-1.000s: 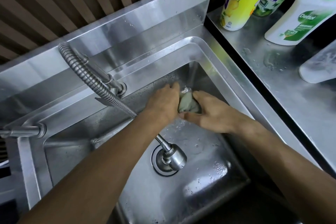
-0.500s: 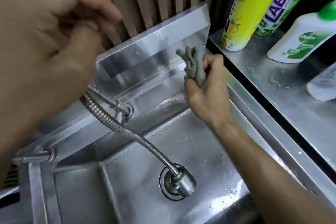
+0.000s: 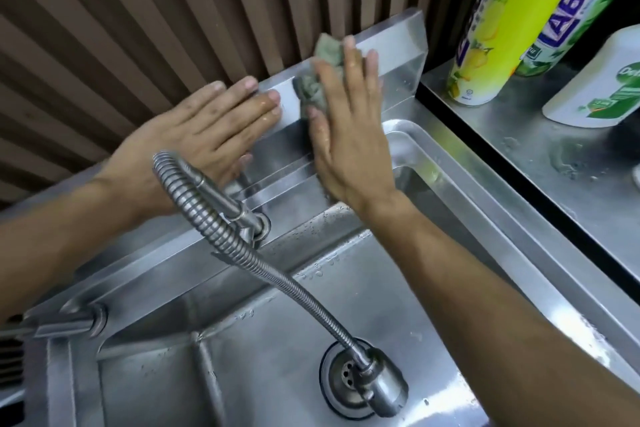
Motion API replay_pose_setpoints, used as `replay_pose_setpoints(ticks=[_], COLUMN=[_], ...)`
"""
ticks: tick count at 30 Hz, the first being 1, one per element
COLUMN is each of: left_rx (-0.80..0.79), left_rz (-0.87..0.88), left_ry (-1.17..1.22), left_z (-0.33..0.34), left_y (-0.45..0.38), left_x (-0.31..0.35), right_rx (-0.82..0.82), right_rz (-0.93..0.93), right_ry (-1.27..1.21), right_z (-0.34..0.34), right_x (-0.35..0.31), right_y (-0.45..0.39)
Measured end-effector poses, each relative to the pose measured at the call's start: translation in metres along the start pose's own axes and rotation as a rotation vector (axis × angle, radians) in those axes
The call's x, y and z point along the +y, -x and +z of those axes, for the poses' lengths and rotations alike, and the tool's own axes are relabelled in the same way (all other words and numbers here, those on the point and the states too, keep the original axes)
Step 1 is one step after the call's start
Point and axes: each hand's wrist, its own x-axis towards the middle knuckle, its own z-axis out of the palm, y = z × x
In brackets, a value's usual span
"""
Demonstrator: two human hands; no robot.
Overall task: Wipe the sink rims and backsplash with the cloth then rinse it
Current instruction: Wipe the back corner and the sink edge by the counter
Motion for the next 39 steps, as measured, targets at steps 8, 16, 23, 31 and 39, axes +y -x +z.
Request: replay_pose_setpoints(ticks=[8,16,23,31,39], left_rx=[-0.018,0.061,0.071,0.112,0.097], left_rz=[0.104,0.084,0.088,0.083,0.052], left_ry=[-0.090,-0.088,-0.084,-0.077,-0.006], left_z=[0.007,0.013,0.015,0.018,0.017], left_y=[-0.016,0.003,-0.003,-0.003,-0.001], left_x=[-0.010,-0.008,-0.007,-0.007,-0.006], right_rx=[0.041,-0.133,0.191,-0.066,-0.055], right_rz=[0.095,-0.271,0.255,-0.182,0.089], right_ry=[-0.005,0.072,-0.029,0.030,-0.126], right_z=[-0.007,0.008,-0.021,0.003,0.023], right_x=[0.010,0.003,0.049,0.019,-0.023], right_y=[-0.004,0.007,-0.039,-0.003,0.026])
